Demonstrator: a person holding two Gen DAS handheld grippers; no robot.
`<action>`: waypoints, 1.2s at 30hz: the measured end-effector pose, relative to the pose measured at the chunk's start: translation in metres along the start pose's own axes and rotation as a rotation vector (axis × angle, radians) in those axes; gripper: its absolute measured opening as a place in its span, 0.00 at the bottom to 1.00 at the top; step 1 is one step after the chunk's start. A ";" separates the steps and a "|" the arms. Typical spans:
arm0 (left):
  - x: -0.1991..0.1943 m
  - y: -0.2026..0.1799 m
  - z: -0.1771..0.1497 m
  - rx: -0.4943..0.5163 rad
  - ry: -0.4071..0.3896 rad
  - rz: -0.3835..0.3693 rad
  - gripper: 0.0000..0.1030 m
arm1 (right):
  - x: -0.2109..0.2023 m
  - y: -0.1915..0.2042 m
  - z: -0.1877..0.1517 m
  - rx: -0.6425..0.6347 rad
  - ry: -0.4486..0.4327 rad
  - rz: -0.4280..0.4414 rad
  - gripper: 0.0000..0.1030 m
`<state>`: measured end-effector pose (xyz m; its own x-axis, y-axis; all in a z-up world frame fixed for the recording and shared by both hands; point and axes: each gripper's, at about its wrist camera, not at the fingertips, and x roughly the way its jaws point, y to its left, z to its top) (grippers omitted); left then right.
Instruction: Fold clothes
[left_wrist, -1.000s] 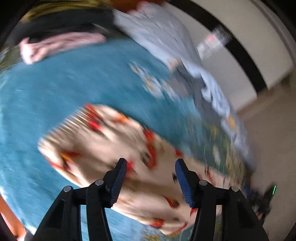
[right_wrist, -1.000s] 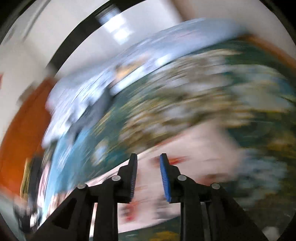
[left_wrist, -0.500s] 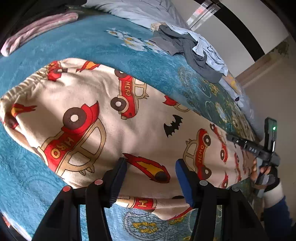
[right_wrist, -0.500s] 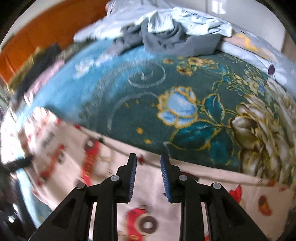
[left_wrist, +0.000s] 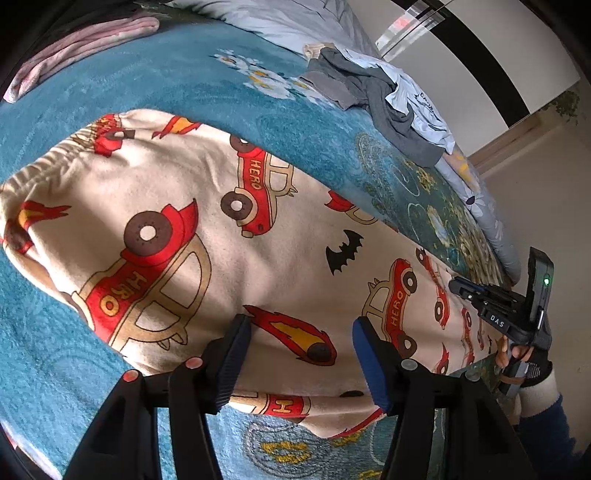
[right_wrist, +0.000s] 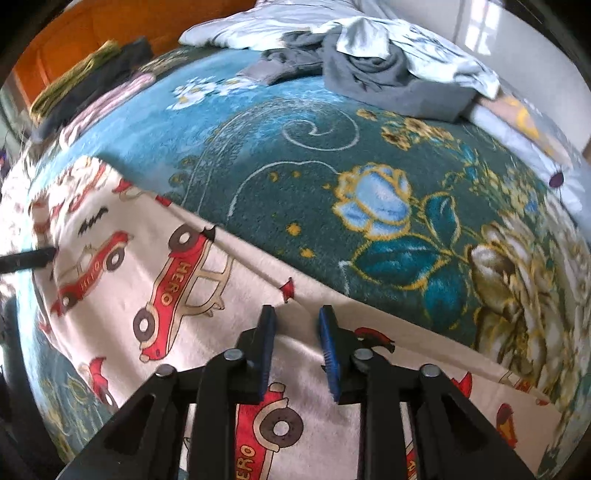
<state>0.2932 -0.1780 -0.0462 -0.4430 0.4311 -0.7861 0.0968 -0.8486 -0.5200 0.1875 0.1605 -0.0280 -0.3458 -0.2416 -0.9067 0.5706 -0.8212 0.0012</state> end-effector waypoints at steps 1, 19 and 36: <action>0.000 -0.001 0.000 -0.001 0.003 0.003 0.60 | -0.001 0.004 0.000 -0.020 -0.003 -0.009 0.07; -0.015 0.001 0.008 -0.028 -0.026 0.052 0.63 | 0.008 -0.007 0.017 0.032 -0.060 -0.084 0.03; -0.017 0.003 0.006 -0.029 -0.086 0.087 0.63 | -0.130 -0.179 -0.204 1.196 -0.429 -0.104 0.40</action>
<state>0.2953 -0.1892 -0.0323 -0.5062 0.3273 -0.7979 0.1631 -0.8721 -0.4613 0.2822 0.4439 0.0035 -0.6881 -0.1114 -0.7170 -0.4203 -0.7443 0.5190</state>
